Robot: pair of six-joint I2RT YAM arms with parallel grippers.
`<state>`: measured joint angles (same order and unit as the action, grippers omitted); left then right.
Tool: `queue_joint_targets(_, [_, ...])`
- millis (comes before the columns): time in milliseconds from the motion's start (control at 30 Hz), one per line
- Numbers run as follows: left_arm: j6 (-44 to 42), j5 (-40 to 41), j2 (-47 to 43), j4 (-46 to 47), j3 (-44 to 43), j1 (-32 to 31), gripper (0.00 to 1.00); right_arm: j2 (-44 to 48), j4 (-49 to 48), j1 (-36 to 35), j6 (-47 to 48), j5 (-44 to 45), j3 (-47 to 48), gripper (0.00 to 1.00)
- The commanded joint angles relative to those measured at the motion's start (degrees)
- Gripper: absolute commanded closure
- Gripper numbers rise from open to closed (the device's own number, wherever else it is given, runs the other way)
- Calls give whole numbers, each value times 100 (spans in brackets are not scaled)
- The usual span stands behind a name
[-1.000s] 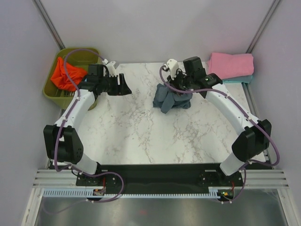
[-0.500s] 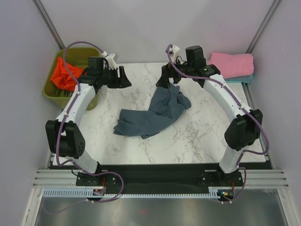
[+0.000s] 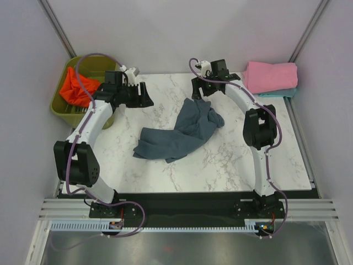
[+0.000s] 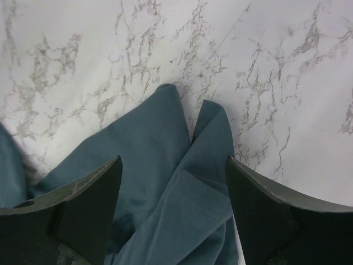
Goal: Fold and stack the t-shirts
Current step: Flatten the tshirt out
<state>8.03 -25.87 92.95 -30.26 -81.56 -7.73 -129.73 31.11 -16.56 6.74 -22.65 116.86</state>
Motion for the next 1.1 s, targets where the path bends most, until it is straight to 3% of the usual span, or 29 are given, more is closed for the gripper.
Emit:
queue_joint_targets(0, [-153, -15, -347, 73, 70, -1, 29, -350, -35, -41, 205, 235, 495, 17])
queue_joint_targets(567, [-153, -15, -541, 73, 360, -1, 29, -1335, -325, -49, 468, 648, 882, 31])
queue_joint_targets(767, [-153, -15, -532, 73, 351, -1, 29, -1397, -387, -58, 486, 701, 926, 65])
queue_joint_targets(800, [-153, -15, -523, 73, 351, -1, 29, -1353, -387, -58, 486, 718, 918, 77])
queue_joint_targets(867, [-153, -15, -514, 73, 334, -1, 29, -1266, -378, -58, 503, 789, 883, 81])
queue_joint_targets(1000, [-153, -15, -453, 73, 255, -1, 29, -696, -317, -76, 617, 991, 786, 100])
queue_joint_targets(1067, [40, -146, -444, 38, 176, -1, 28, -222, -238, -85, 731, 1000, 760, 100])
